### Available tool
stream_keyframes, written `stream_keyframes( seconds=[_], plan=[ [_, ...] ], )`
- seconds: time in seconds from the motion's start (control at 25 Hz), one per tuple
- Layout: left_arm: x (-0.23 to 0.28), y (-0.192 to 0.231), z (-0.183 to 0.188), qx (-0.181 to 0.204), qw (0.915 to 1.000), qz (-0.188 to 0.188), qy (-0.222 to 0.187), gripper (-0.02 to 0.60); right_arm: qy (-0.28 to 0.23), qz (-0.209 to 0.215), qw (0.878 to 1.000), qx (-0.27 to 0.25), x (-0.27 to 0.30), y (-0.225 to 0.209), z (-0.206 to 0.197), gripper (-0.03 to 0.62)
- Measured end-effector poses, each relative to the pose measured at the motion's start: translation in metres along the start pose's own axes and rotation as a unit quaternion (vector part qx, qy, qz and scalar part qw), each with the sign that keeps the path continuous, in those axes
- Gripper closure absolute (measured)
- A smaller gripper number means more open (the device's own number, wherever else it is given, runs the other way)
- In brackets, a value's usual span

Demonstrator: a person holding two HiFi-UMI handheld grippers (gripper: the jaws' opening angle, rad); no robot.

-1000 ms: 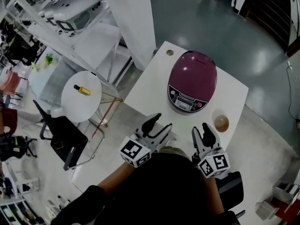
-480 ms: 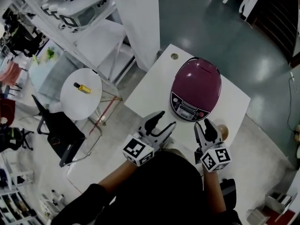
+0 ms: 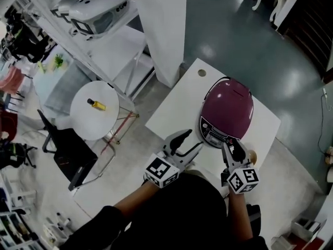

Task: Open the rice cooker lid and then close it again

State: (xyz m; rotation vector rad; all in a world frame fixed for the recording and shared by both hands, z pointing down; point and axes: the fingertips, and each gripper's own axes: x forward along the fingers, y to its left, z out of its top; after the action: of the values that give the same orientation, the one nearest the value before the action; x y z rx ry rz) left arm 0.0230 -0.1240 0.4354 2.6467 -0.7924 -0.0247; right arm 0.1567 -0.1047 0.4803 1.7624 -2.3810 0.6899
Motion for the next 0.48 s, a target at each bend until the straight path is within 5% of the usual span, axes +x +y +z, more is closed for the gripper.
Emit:
stream_keyframes(
  seconds=[0.16,0.36,0.48],
  plan=[
    [0.002,0.01,0.008,-0.004,0.9999,-0.016,-0.005,0.374,0.005,-0.003,1.0,-0.001,0.011,0.001,0.002,0.442],
    [0.005,0.023,0.014,-0.013,0.9998,-0.016,-0.006,0.392,0.023,0.011,0.999,-0.021,0.023,0.004,0.007,0.576],
    [0.004,0.026,0.015,-0.013,0.9997,-0.018,-0.007,0.393,0.03,0.01,0.999,-0.026,0.029,0.005,0.005,0.586]
  ],
)
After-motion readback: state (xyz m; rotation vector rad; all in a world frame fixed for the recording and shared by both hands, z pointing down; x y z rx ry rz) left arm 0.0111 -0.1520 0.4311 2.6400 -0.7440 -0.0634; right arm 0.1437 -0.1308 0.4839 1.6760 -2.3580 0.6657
